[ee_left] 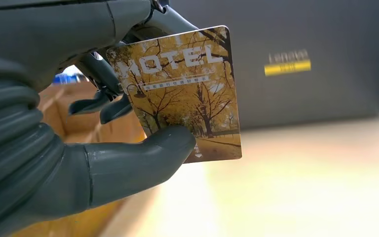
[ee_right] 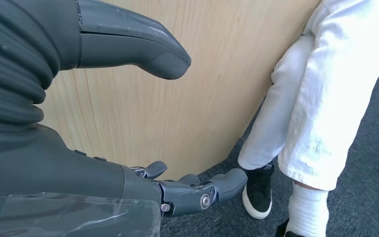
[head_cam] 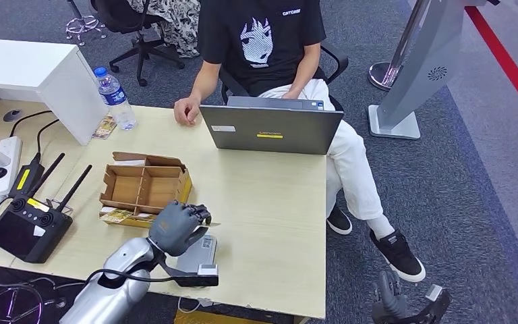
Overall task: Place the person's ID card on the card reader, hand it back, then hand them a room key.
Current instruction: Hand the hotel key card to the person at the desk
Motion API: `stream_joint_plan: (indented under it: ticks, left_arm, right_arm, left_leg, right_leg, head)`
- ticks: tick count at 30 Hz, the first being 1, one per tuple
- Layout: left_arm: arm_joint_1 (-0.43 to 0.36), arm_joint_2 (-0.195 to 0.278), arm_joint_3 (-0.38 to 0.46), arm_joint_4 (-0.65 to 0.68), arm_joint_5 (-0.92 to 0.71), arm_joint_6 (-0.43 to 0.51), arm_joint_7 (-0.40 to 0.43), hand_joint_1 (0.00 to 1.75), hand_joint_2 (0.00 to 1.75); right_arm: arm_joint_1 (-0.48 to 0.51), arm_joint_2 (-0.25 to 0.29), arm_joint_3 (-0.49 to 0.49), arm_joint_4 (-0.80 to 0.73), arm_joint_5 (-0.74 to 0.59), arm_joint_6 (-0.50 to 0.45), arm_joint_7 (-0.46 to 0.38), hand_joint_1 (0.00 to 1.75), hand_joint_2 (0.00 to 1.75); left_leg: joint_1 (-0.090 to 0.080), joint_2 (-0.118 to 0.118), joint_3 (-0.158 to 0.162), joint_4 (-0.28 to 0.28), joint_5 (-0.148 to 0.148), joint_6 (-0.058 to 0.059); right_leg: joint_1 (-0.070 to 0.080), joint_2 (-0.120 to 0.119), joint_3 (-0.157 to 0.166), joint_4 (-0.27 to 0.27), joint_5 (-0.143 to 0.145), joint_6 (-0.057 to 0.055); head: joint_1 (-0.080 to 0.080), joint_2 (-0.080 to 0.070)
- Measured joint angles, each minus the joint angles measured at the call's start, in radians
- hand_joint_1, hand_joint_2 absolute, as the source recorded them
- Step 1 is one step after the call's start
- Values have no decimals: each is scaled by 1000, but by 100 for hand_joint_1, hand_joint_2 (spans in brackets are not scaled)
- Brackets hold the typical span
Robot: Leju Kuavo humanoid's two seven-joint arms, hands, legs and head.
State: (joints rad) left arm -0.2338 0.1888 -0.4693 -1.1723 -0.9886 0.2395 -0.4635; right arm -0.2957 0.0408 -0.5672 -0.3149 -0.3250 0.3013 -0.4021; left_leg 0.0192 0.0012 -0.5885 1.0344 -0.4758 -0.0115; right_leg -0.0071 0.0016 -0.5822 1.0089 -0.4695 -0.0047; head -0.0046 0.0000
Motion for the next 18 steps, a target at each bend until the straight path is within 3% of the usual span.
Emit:
stream_joint_plan:
  ticks: [9,18]
  left_arm:
    - [-165,7,66,-1,-59,111,97,175,175]
    - [-334,21,170,141,-114,147,141,175,175]
  right_arm:
    - [-2,5,0,1,16,-2,9,0,175]
    - [-14,16,4,2,32,-9,18,0,175]
  left_leg:
    - [0,0,0,0,1,-1]
    - [0,0,0,0,2,-1]
  right_leg:
    - [0,0,0,1,1,-1]
    - [0,0,0,1,1,-1]
  head:
    - [0,0]
    - [0,0]
